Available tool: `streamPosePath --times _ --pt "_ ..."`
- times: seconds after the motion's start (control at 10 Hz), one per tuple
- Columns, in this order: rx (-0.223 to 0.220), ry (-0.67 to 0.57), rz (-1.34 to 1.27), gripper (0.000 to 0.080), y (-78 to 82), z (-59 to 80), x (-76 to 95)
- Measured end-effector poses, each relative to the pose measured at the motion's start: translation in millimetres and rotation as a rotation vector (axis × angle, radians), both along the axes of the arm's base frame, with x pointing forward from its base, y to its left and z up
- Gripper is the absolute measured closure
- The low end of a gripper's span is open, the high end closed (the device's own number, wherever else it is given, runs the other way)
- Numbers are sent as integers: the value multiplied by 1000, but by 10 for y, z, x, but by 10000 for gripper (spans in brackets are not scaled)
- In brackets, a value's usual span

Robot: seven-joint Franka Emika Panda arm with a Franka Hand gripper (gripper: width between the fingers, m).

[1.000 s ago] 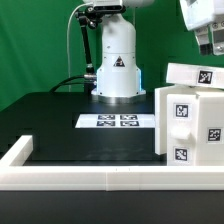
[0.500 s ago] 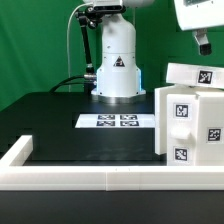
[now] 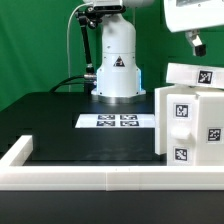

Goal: Assemble cabinet

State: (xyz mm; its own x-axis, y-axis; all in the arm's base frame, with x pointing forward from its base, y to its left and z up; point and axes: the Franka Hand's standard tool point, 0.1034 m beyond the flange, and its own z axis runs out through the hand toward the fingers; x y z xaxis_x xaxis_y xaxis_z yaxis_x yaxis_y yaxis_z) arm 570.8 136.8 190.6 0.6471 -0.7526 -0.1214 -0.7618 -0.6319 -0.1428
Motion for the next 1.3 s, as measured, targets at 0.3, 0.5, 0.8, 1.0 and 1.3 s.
streamPosePath --times 0.3,0.5,0.8,1.0,1.3 --pt "-36 -67 405 3 -14 -3 6" --pt "-42 -83 639 3 9 11 21" --pt "-61 -110 827 3 -17 14 35" --pt "-66 -127 947 3 -23 13 34" --pt "-63 -102 1325 3 -10 -24 -18"
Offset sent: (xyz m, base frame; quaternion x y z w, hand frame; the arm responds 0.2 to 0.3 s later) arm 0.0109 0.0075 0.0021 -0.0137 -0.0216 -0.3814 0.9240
